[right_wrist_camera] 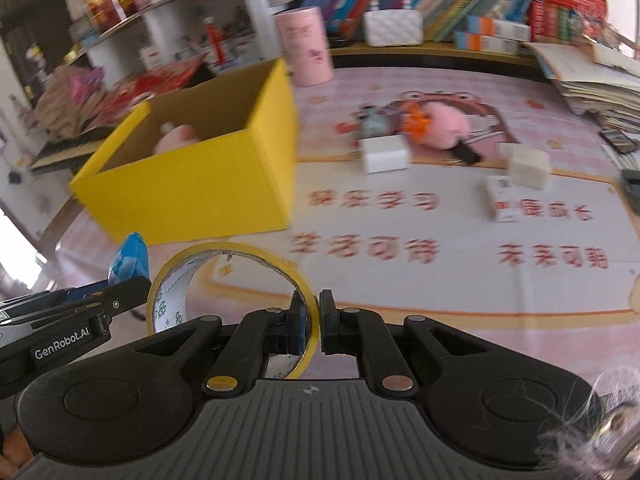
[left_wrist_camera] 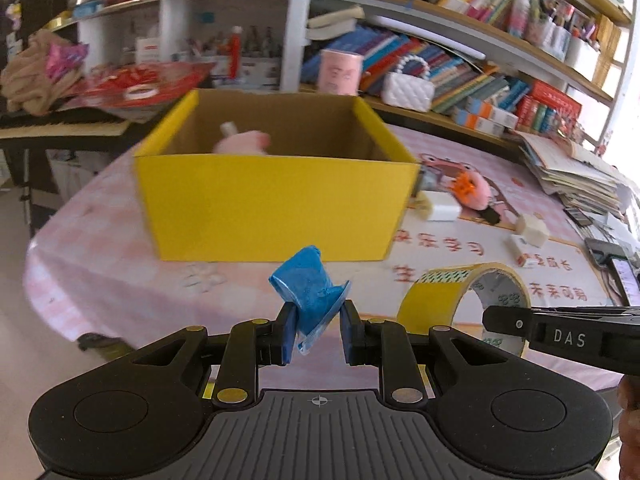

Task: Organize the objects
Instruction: 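Carry the blue cloth and yellow tape in both tools over the yellow box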

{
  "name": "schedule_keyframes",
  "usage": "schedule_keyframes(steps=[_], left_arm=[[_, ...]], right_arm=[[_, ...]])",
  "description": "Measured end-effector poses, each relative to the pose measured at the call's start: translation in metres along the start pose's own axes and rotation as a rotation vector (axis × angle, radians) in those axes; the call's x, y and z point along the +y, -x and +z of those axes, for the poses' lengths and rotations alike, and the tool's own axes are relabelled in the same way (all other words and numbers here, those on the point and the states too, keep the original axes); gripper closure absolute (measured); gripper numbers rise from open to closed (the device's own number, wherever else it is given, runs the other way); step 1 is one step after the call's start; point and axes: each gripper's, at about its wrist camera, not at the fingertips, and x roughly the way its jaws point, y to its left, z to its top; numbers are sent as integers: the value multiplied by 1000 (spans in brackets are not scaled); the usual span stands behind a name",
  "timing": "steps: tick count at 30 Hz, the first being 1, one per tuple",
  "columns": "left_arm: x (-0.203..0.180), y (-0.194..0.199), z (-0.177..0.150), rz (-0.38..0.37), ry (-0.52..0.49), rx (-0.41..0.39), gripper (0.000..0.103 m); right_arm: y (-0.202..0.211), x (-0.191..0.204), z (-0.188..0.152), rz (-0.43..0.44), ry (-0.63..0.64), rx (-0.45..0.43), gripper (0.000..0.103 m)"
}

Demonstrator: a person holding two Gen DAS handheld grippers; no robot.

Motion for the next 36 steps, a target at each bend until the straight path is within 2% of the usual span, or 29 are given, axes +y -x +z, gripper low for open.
schedule_keyframes(steps=[7,14,27,36], left_arm=[[37,28,-10,32,12,-26,82],[62,47,-17,33,-1,-52,82],[88,64,-20,22,-7,-98,82],[86,68,-9,10,-41,-145,82]], right_arm=[[5,50,-17,32,30,0,96],[11,83,-29,42,42,-20,96],[15,116,-38,35,51,-41,96],[14,123,-30,23,64,-44,96]])
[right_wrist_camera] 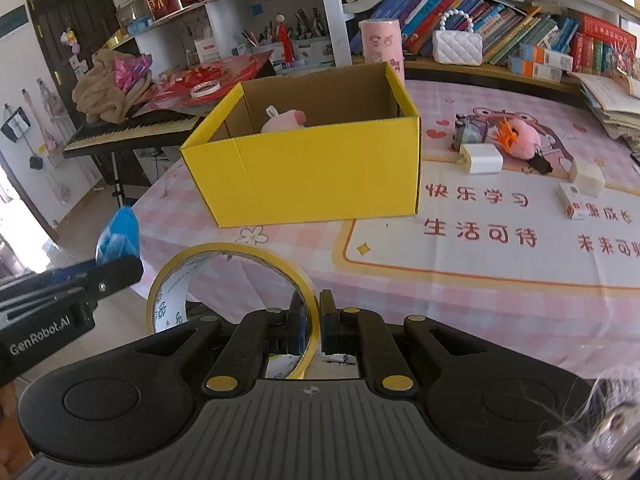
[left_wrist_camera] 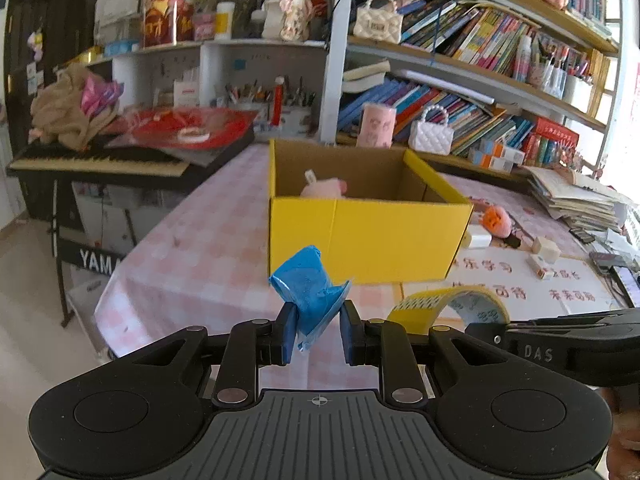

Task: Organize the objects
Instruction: 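Carry the blue cloth and yellow tape in both tools over the yellow box, then open left tool to drop the blue cloth while right tool drops the tape into the box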

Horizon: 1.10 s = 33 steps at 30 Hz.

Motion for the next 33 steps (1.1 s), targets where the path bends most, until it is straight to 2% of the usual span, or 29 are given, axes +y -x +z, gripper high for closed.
schedule_keyframes(steps=[7,14,19,22,25,28,33], left_arm=[[-11,-10,32,-32,-34,-61,82],[-24,-37,77,-19,-63,-135,82],[-32,-69,100,5,-80,-143,82],[-37,-94,109,22,-82,-115,82],[-41,-119,110,20,-79,-54,82],[-42,-141,107,-13,-73,23,82],[-43,-166,100,-1,-81,112,82]], right_arm=[[0,-4,33,-27,36,-84,96],[-14,-24,97,-44,52,-222,96],[-40,-38,144,-62,80,-274,96],[-61,-42,162,-81,134,-275,96],[-90,-43,172,-85,216,-227,96],[-118,-42,173,-75,301,-165,96],[-152,-37,167,-66,428,-101,96]])
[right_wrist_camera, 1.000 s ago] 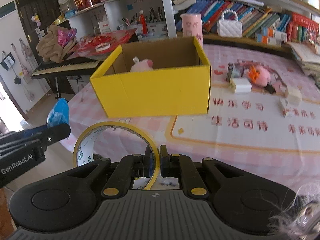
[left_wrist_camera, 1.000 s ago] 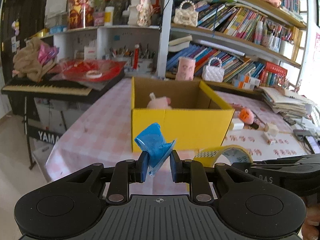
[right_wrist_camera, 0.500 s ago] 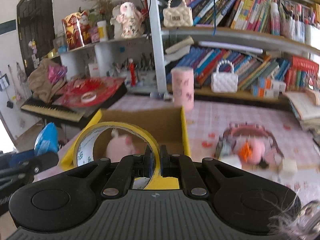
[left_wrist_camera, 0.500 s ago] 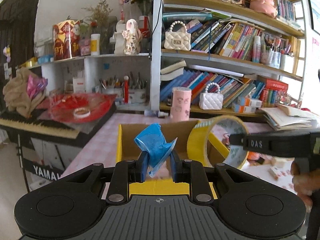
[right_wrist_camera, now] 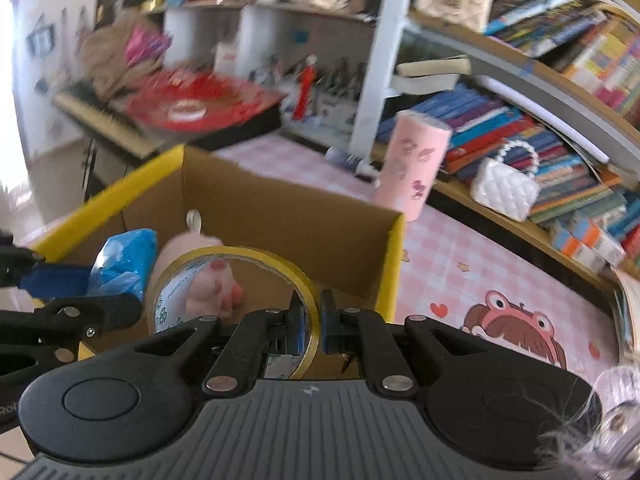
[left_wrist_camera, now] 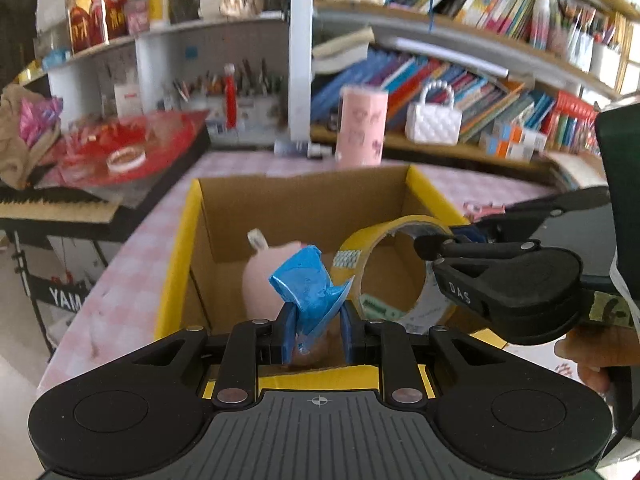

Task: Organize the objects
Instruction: 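Open left tool to drop the blue cloth while right tool drops the tape into the box, then withdraw both tools from the box toward the white blocks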

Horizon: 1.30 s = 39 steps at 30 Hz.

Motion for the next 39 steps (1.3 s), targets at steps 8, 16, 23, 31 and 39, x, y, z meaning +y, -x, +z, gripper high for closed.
schedule_keyframes(steps=[8,16,23,31,39], left_arm=[[-2,-15,1,10,-4,46,82],[-1,-12,1,12,26,33,74],[5,22,0,37,57,-87,39],[8,71,-8,44,75,-243,26],[15,107,-40,52,103,-267,22]], right_arm=[[-28,11,-5,84,140,113,94],[-32,9,-1,123,135,168,84],[-4,3,1,67,105,113,59],[55,-3,1,8,-24,-26,58],[112,11,-27,-46,-165,-99,54]])
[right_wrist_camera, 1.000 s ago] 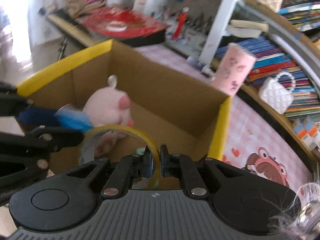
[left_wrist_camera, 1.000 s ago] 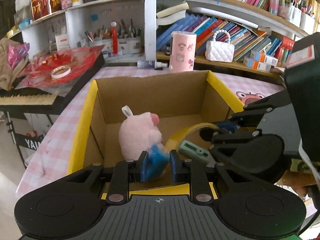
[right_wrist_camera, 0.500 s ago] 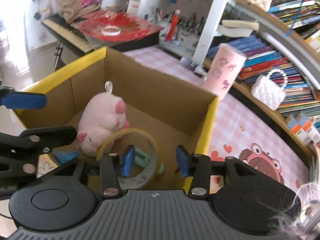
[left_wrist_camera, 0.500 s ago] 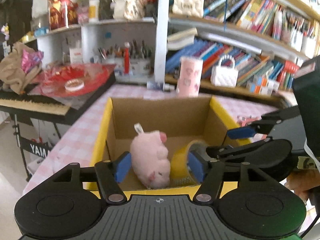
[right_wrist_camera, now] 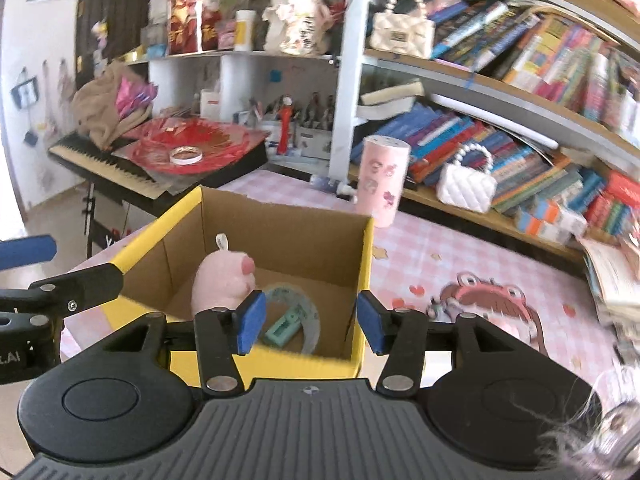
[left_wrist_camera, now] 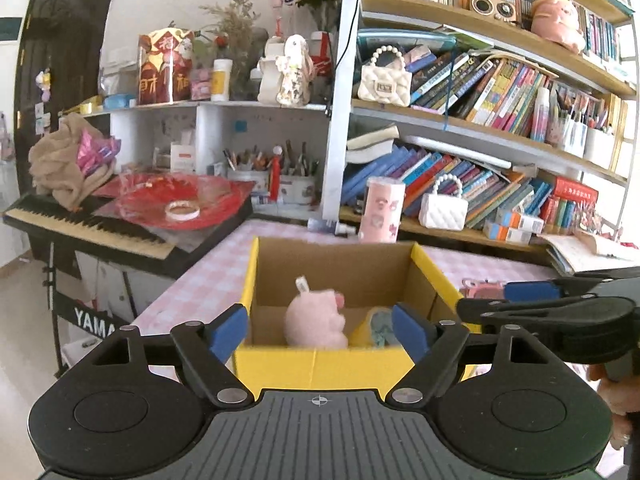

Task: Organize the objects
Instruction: 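Withdraw both tools from the box toward the white blocks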

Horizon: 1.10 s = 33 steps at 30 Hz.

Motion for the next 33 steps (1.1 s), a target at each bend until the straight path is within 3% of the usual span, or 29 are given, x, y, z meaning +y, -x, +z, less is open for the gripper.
schedule_keyframes(steps=[16,27,33], left_arm=[[19,49,-59,37,12,149,17],[7,63,-83,-8,-52,219,10],[-5,63,-88,-59,-74,242,10]], right_arm=[[53,33,-92,-84,-111,140,50],[77,41,-123,-135,-139,179,37],[93,34,-135,-187,-162,185,34]])
